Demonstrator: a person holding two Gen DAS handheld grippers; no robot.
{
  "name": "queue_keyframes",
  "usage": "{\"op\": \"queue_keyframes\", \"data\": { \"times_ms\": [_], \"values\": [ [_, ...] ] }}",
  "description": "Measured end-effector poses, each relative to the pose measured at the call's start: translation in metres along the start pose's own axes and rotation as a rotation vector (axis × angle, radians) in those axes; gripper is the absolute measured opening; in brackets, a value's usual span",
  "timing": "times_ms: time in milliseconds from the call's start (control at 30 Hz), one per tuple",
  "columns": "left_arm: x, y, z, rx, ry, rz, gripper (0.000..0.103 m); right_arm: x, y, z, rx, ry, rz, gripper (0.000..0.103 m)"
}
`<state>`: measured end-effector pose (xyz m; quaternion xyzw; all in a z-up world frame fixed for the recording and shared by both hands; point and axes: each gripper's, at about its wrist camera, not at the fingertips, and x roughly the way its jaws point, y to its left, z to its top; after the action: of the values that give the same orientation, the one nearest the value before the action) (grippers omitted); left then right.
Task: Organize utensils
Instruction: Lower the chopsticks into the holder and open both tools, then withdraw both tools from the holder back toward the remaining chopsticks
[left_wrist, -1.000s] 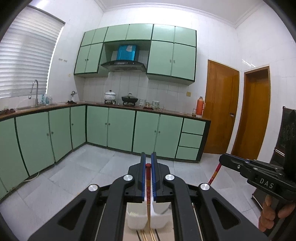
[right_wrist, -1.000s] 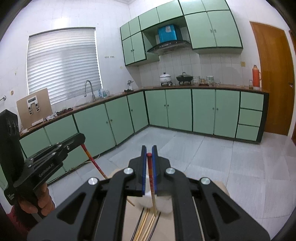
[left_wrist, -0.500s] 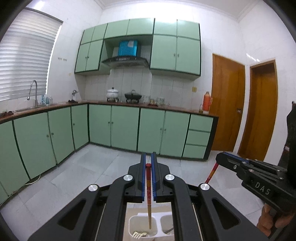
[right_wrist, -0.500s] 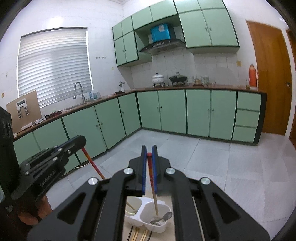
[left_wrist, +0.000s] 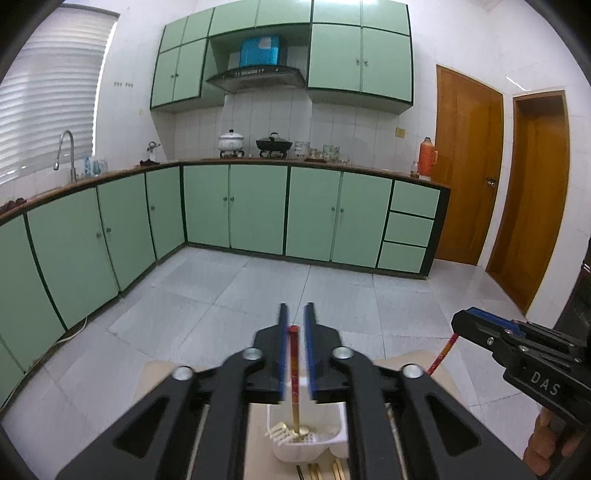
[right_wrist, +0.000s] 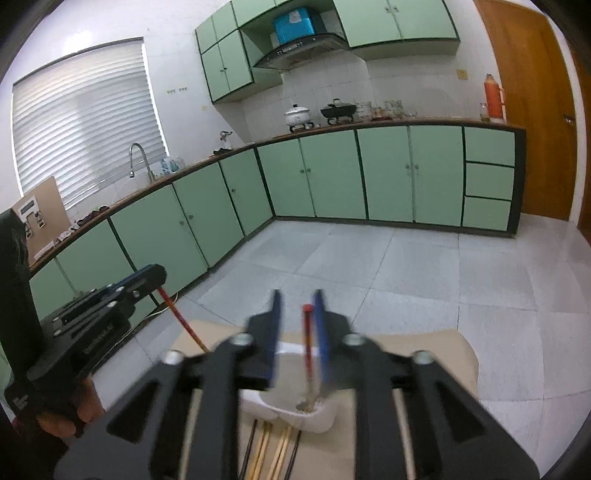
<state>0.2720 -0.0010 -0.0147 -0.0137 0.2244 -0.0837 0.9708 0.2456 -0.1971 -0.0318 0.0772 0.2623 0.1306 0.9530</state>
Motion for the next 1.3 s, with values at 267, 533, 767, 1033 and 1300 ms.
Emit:
{"op": "queue_keyframes", "data": {
  "times_ms": [267,533,767,1033,1300],
  "values": [
    [-0.028,0.012,-0.013,-0.042,-0.048,0.021,0.052,-0.028,-0.008,-0.016,0.009,-0.06,-0.057,0.066],
    [-0.083,0.018,-0.038,-0.079,-0.122,0.037,0.083,-0.07,-0.001,-0.05,-0.017,-0.114,-0.096,0.089],
    [-0.115,0.021,-0.094,-0.062,-0.095,0.083,0.097,-0.095,0.006,-0.112,-0.036,-0.069,-0.15,0.095],
    [-0.123,0.022,-0.168,-0.038,0.065,0.104,0.097,-0.104,0.014,-0.186,-0.026,-0.004,-0.21,0.095],
    [-0.124,0.018,-0.217,0.001,0.19,0.108,0.097,-0.099,0.02,-0.241,-0.021,0.104,-0.208,0.095]
  ]
}}
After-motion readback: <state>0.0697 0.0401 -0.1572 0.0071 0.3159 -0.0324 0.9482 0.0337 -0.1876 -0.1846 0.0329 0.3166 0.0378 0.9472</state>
